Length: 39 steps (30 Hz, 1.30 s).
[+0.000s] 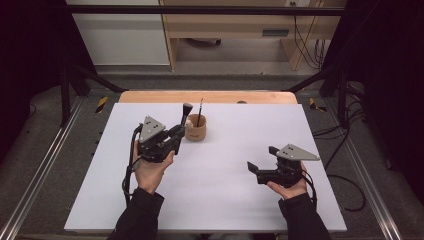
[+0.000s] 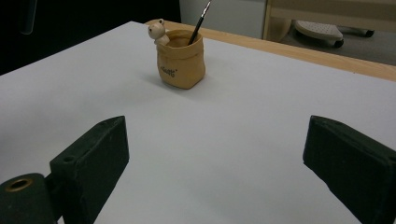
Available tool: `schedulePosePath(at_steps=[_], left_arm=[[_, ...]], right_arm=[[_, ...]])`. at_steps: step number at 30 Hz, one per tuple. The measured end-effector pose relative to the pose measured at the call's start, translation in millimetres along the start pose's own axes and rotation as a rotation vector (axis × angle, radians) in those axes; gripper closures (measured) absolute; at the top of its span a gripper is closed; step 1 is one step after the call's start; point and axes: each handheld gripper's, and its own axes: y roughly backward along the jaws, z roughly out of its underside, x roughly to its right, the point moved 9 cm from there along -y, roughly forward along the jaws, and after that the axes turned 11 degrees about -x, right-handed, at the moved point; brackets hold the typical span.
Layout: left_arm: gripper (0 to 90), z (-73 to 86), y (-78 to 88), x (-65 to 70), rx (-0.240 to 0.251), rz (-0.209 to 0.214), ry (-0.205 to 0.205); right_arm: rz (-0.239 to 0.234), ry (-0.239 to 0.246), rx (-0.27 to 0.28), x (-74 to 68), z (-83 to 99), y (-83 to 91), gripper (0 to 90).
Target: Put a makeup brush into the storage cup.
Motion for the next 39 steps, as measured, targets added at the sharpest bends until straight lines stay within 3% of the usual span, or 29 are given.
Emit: schedulePosePath(at_steps=[23, 39], left_arm=[[77.9, -29.1, -33.4, -2.7, 0.052, -0.008, 0.019], [77.9, -46.9, -64.5, -6.1, 0.048, -0.016, 0.008]], right_arm=[[0.004, -0.005, 0.01, 1.1, -2.1, 1.9, 7.2], [0.001, -0.008, 0.011, 1.3, -2.2, 2.0, 7.1]])
